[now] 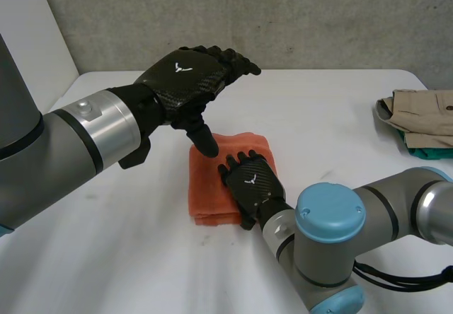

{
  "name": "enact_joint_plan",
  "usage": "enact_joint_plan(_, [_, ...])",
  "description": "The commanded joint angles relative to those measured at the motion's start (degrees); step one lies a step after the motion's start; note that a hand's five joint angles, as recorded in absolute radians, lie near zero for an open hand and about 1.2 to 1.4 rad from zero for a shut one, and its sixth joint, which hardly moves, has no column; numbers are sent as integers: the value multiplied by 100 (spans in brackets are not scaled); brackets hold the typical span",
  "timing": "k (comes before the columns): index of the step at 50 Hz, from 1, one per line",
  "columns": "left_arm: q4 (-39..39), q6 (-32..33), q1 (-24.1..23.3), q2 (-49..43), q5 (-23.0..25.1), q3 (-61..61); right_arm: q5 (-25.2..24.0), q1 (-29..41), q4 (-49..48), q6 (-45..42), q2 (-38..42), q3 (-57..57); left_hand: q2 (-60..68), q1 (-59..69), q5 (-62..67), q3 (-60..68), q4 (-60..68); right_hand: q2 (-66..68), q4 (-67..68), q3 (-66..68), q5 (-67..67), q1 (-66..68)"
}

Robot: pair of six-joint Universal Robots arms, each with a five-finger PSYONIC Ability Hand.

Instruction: Fold the laundry.

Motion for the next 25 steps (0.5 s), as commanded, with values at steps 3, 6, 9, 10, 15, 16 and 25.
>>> enact_joint_plan(3, [10, -9, 16, 8, -14, -52, -1, -13, -7, -88, 316, -282, -56, 11, -147, -105, -50, -273, -354, -243, -404, -42])
enact_joint_plan(6, [10, -18, 25, 8, -23, -44, -10, -13, -25, -97, 378, -370, -56, 11, -147, -104, -50, -147, -228, -117, -278, 84])
enact_joint_plan(9, [10, -26, 25, 8, -23, -44, -10, -13, -16, -97, 457, -475, -73, -5, -164, -121, -67, 71, -10, 101, -60, 302])
enact_joint_plan(10, [19, -26, 25, 8, -23, -44, -10, -13, -16, -97, 475, -510, -73, -5, -164, -121, -67, 72, -9, 102, -59, 303])
enact_joint_plan(15, [19, -26, 34, 8, -23, -52, -10, -13, -25, -96, 572, -634, -73, -5, -164, -121, -67, 357, 276, 387, 226, 588])
enact_joint_plan(16, [19, -26, 25, 8, -23, -52, -10, -13, -25, -97, 572, -651, -73, -5, -164, -121, -67, 441, 360, 471, 310, 672])
enact_joint_plan(25, [19, -35, 34, 8, -31, -61, -19, -22, 46, -97, 808, -1143, -56, 11, -147, -104, -50, 677, 596, 707, 545, 908])
